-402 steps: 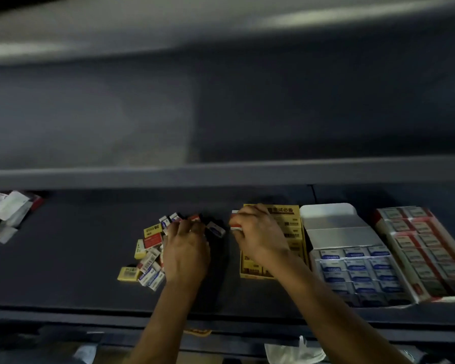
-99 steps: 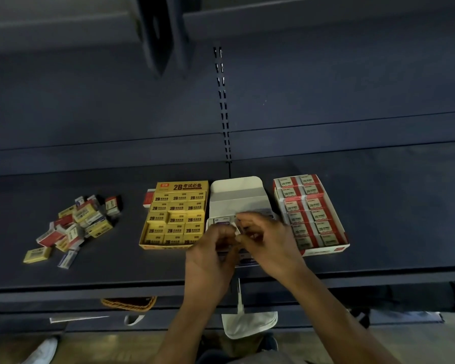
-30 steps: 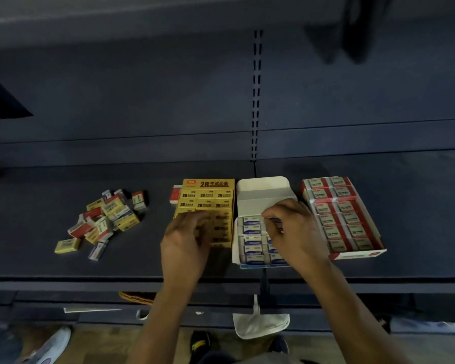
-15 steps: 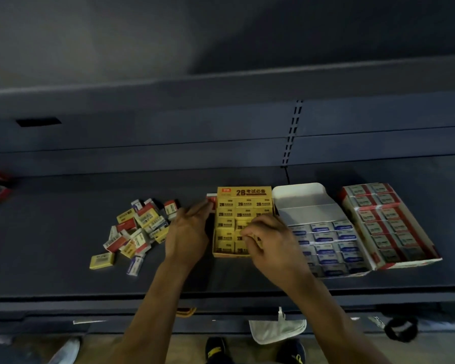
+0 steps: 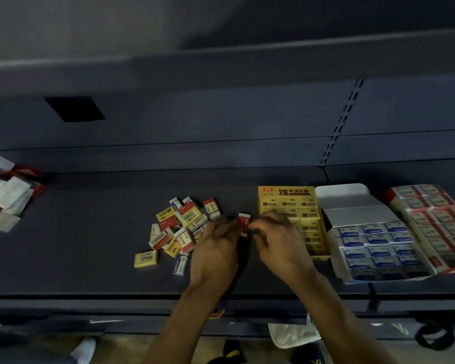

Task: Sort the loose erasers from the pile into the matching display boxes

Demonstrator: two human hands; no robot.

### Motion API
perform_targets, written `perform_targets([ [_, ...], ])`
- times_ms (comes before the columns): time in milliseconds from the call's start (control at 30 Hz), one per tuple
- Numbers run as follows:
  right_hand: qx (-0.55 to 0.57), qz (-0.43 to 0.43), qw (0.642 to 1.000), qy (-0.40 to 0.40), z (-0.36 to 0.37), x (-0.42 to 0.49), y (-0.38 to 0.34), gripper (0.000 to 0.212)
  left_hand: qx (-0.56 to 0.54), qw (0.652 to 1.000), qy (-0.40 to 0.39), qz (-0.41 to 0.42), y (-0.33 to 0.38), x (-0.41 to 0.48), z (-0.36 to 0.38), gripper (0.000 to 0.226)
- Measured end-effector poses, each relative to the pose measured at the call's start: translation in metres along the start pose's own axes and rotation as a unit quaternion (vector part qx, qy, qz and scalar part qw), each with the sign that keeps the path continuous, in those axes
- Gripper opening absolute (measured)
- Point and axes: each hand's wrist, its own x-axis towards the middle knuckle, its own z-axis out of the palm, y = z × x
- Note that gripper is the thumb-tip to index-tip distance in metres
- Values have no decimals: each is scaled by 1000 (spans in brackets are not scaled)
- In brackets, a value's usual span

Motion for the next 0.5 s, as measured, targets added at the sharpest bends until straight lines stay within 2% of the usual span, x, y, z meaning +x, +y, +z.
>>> perform_targets([
  [133, -15, 0, 999, -52, 9, 12, -21, 29, 44, 996, 27, -71, -27, -10, -20, 29],
  [200, -36, 13, 995, -96, 14, 17, -29, 38, 67, 993, 18, -98, -40, -16, -25, 34],
  [300, -88, 38, 988, -122, 20, 21, -42, 36, 74, 993, 34, -83, -48, -22, -25, 43],
  [500, -155, 96, 970, -158, 26, 30, -57, 27, 95, 989, 92, -63, -55, -24, -17, 38],
])
